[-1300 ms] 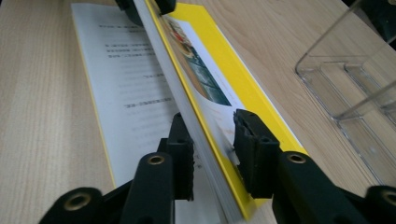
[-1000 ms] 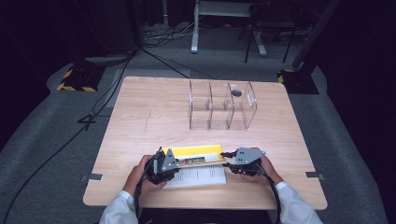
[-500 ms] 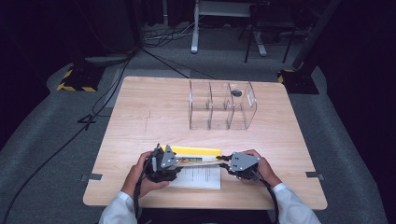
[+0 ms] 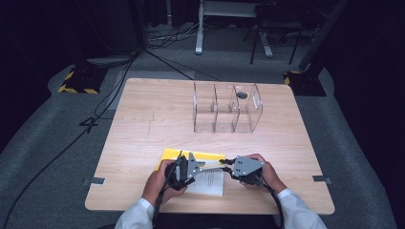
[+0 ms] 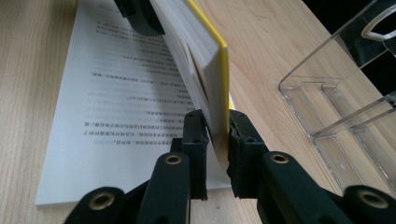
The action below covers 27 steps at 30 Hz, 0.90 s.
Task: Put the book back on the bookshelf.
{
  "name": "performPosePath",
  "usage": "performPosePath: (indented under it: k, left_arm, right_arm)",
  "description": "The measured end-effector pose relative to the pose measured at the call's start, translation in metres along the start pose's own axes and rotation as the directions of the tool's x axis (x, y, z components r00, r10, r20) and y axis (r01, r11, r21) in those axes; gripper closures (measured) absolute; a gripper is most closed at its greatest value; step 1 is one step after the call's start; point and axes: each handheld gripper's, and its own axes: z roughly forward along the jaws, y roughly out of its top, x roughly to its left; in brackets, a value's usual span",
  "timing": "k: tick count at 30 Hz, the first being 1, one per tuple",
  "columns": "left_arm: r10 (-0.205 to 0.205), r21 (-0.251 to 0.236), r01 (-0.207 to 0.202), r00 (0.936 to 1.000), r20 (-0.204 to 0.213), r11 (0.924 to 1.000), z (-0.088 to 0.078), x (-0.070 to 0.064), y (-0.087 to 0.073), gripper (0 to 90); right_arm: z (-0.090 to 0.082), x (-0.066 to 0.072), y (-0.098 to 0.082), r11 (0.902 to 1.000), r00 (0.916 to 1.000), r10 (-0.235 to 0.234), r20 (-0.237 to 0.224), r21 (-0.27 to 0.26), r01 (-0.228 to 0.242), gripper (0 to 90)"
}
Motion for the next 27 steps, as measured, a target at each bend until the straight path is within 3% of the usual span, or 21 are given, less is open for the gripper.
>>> performPosePath:
  k: [1, 4, 6, 9, 13, 17, 22, 25, 27]
  left_arm:
    - [0.0, 0.0, 0.0, 1.0, 0.0, 1.0, 0.0, 0.0, 0.0, 75.5]
    - [0.0, -0.029, 0.0, 1.0, 0.005, 0.9996, -0.002, 0.003, -0.004, 76.9]
    - [-0.001, -0.045, 0.001, 1.0, -0.002, 0.999, -0.006, 0.005, -0.005, 78.4]
    - [-0.008, -0.061, 0.008, 0.9999, -0.009, 0.9981, -0.011, 0.008, -0.008, 79.7]
    - [-0.01, -0.073, 0.009, 0.9999, -0.012, 0.9973, -0.017, 0.012, -0.009, 80.8]
    - [-0.013, -0.079, 0.012, 0.9999, -0.011, 0.9968, -0.018, 0.013, -0.009, 80.9]
    - [-0.018, -0.086, 0.017, 0.9998, -0.01, 0.9961, -0.02, 0.014, -0.01, 80.9]
    - [-0.012, -0.096, 0.01, 0.9998, -0.014, 0.9954, -0.022, 0.015, -0.01, 81.0]
    - [-0.007, -0.097, 0.006, 0.9998, -0.017, 0.9952, -0.023, 0.015, -0.009, 81.6]
  right_arm:
    - [0.0, 0.0, 0.0, 1.0, 1.0, 0.0, 0.0, 0.0, 0.0, 77.7]
    - [-0.003, -0.006, -0.001, 0.997, 0.998, 0.063, -0.001, -0.046, -0.063, 71.3]
    - [-0.006, -0.011, -0.005, 0.9937, 0.9948, 0.101, 0.009, -0.049, -0.101, 61.1]
    - [-0.006, -0.02, -0.015, 0.9869, 0.9869, 0.161, 0.014, -0.016, -0.16, 52.7]
    - [0.006, -0.028, -0.032, 0.9739, 0.977, 0.211, 0.027, 0.079, -0.213, 47.2]
    - [0.022, -0.029, -0.043, 0.9642, 0.9736, 0.228, 0.02, 0.135, -0.228, 43.2]
    - [0.033, -0.024, -0.043, 0.9614, 0.9696, 0.244, 0.014, 0.127, -0.244, 39.8]
    - [0.033, -0.026, -0.045, 0.9532, 0.9579, 0.287, -0.009, 0.102, -0.285, 39.5]
    - [0.033, -0.027, -0.045, 0.9518, 0.9577, 0.288, 0.01, 0.109, -0.287, 38.8]
